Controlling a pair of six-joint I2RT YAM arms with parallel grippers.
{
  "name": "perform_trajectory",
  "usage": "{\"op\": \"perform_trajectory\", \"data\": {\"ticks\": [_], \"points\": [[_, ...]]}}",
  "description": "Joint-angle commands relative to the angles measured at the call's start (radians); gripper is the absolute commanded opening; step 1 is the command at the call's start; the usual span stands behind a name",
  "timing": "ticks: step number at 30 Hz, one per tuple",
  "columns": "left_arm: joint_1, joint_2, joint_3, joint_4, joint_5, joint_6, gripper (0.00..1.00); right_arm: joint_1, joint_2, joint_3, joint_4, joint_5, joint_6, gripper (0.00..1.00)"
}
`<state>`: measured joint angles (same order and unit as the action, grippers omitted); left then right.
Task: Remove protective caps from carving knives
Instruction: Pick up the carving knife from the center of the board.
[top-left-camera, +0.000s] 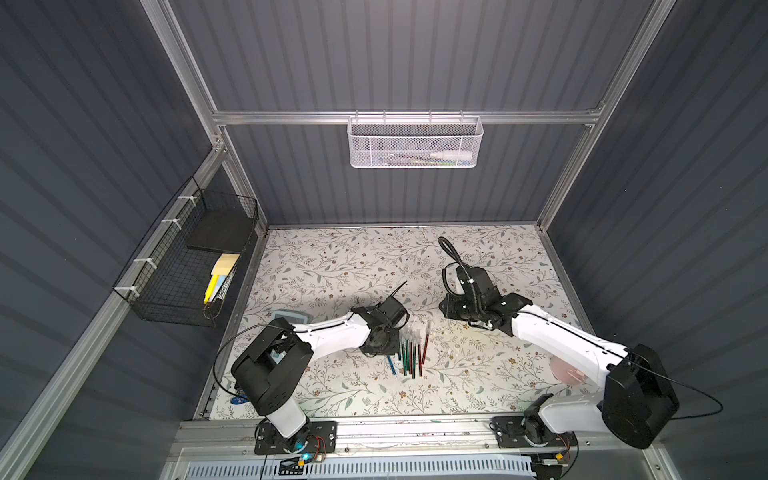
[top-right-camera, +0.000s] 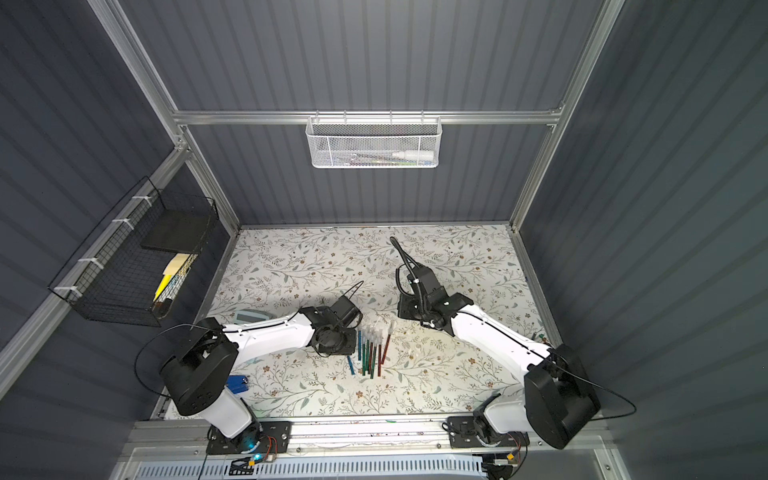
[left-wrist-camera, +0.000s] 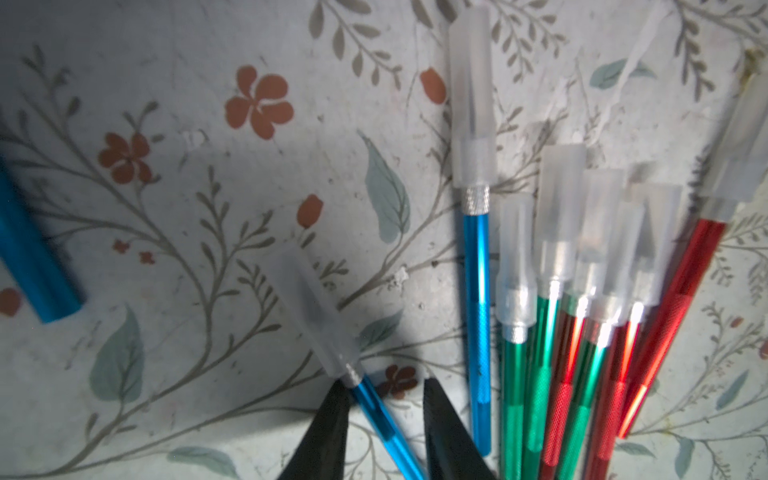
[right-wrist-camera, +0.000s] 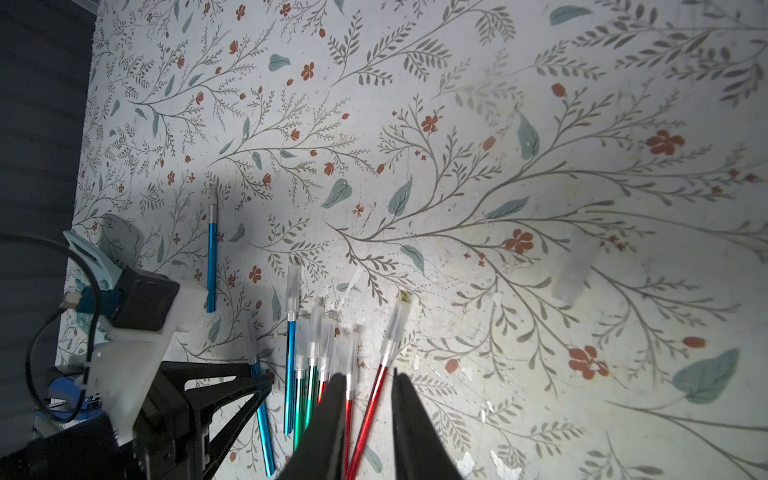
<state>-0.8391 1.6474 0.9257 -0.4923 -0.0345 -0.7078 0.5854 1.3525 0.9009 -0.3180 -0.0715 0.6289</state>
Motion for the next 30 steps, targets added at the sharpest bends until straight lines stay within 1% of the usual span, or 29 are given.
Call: {"op": "perform_trajectory", "data": {"ticks": [1, 6, 15, 18, 30], "points": [[-0.008, -0.012, -0.009, -0.032, -0.019, 0.018, 0.33, 0.002, -0.009, -0.02, 0.005, 0.002, 0.026, 0.23], [-0.008, -0.014, -0.018, -0.035, -0.021, 0.015, 0.31, 0.004, -0.016, -0.038, 0.019, -0.011, 0.042, 0.23], [-0.009, 0.004, -0.005, -0.043, -0.019, 0.036, 0.3, 0.003, -0.056, -0.052, 0.014, 0.007, 0.029, 0.23], [-0.009, 0.008, 0.006, -0.059, -0.027, 0.047, 0.29, 0.004, -0.053, -0.05, 0.014, 0.004, 0.026, 0.23], [-0.006, 0.032, 0.04, -0.092, -0.059, 0.097, 0.22, 0.004, -0.017, -0.039, 0.023, 0.001, 0.029, 0.23]]}}
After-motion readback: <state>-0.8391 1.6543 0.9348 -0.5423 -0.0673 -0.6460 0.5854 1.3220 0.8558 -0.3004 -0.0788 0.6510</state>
